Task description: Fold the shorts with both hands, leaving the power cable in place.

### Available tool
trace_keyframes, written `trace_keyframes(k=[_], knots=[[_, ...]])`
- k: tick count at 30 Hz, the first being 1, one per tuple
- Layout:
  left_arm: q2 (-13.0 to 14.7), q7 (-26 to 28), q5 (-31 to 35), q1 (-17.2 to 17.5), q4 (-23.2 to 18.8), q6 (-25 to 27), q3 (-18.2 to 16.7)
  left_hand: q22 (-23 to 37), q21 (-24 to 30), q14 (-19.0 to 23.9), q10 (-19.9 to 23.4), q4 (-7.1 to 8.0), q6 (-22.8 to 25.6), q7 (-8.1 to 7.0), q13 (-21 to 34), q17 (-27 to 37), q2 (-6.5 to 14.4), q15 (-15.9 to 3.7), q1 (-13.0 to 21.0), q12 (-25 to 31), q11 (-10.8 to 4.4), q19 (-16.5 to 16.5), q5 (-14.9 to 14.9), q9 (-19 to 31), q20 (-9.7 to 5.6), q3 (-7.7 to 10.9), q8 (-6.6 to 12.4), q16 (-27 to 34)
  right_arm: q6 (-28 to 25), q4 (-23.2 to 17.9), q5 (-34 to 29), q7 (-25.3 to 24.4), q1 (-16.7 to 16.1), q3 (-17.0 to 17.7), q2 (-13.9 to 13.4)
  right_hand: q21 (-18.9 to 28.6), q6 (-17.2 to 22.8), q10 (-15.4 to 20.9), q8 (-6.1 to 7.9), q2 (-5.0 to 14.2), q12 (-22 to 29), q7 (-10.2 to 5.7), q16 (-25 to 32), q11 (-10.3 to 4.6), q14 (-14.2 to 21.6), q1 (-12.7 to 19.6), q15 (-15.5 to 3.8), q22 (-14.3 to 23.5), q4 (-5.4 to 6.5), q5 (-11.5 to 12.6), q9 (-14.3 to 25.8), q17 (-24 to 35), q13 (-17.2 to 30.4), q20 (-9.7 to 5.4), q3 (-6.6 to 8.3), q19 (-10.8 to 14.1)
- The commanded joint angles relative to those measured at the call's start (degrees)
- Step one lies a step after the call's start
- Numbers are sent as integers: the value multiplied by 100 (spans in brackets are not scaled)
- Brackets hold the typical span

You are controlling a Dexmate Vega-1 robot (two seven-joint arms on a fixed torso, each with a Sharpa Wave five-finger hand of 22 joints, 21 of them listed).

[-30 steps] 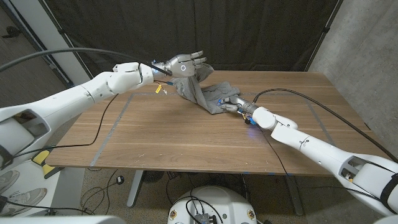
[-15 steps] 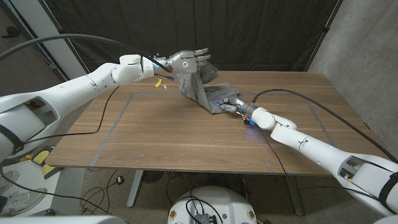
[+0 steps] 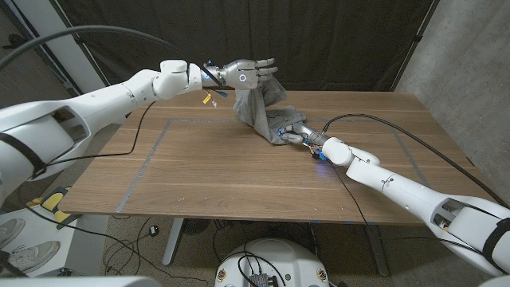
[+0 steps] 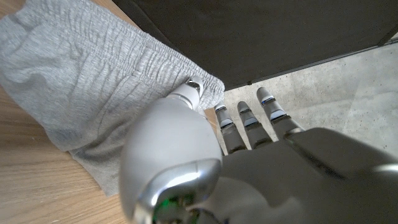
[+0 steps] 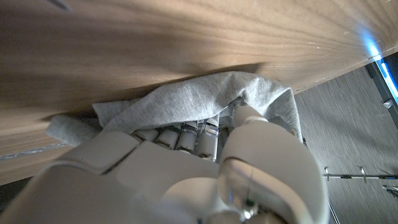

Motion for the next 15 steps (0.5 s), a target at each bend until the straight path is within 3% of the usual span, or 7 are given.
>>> trace_keyframes(k=[1, 15], knots=[[-459, 491, -71, -575, 664, 154, 636, 31, 66, 55, 49, 6, 36, -33, 25, 24, -6, -663, -54, 27, -15, 54, 46, 11, -11, 30, -25, 34, 199, 239, 22, 395, 81, -62, 77, 48, 35, 113, -1, -33, 38, -18, 27, 83, 210, 17, 200, 42, -46, 5, 24, 40, 29, 693, 13, 700], [-1073, 918, -268, -1077, 1491, 361, 1351, 35, 89, 70, 62, 0, 47, -25, 27, 28, -10, -682, -68, 12, -34, 56, 49, 0, -14, 43, -32, 23, 354, 426, 70, 408, 122, -65, 138, 45, 42, 125, -12, -26, 33, -12, 24, 81, 199, 7, 199, 42, -68, 2, 25, 46, 29, 693, 11, 694]])
